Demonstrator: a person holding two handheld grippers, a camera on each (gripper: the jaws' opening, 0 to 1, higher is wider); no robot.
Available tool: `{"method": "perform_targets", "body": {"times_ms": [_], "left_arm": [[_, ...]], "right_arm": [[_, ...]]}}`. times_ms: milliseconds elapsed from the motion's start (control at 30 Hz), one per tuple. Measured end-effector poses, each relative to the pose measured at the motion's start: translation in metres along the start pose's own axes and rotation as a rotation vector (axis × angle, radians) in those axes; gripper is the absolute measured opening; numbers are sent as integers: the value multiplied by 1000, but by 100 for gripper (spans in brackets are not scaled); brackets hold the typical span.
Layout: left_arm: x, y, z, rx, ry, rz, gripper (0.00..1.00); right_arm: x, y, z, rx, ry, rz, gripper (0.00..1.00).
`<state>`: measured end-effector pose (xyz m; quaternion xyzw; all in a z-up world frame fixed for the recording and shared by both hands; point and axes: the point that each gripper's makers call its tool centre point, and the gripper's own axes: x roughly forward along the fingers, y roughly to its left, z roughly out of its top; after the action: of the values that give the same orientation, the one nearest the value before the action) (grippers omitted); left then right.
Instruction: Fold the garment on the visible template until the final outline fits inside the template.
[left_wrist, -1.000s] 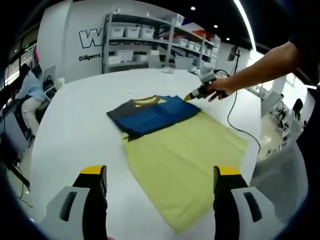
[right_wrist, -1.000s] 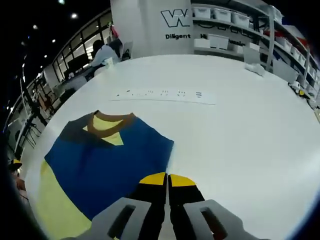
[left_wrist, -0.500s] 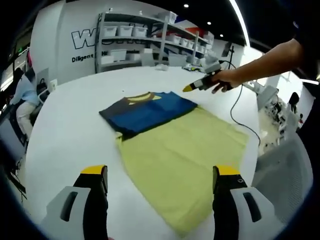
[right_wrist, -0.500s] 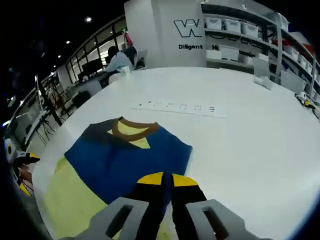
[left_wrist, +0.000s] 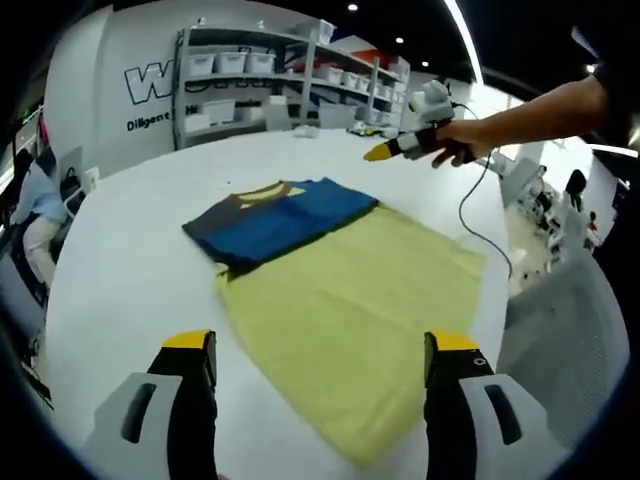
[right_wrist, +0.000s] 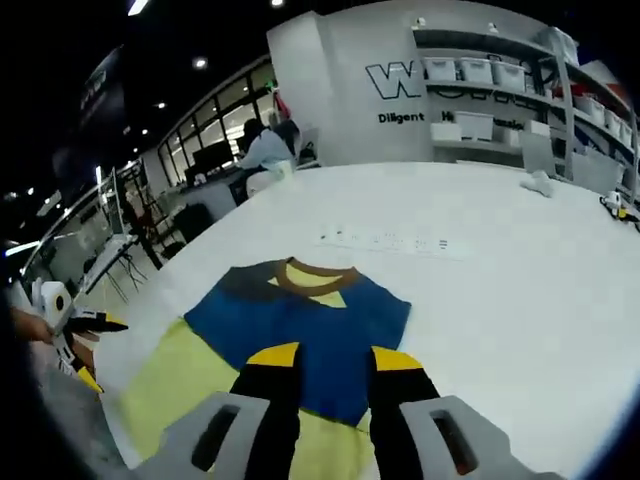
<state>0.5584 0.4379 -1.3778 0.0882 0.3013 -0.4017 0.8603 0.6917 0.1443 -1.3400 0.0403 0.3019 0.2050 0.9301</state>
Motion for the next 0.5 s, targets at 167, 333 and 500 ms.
{"method": "perform_targets", "body": {"times_ms": [167,333,500], "left_arm": [[-10,-2,-4,35,2,2,80],[-17,1,-10,46,10,9,79],[-22,-3,-16,112,8,5,75]], "right_arm": [[-18,15,2,-41,-25,37,22],[-32,31,-5,-119,-23,91,29],[-47,45,-21,-148,-16,101,35]]}}
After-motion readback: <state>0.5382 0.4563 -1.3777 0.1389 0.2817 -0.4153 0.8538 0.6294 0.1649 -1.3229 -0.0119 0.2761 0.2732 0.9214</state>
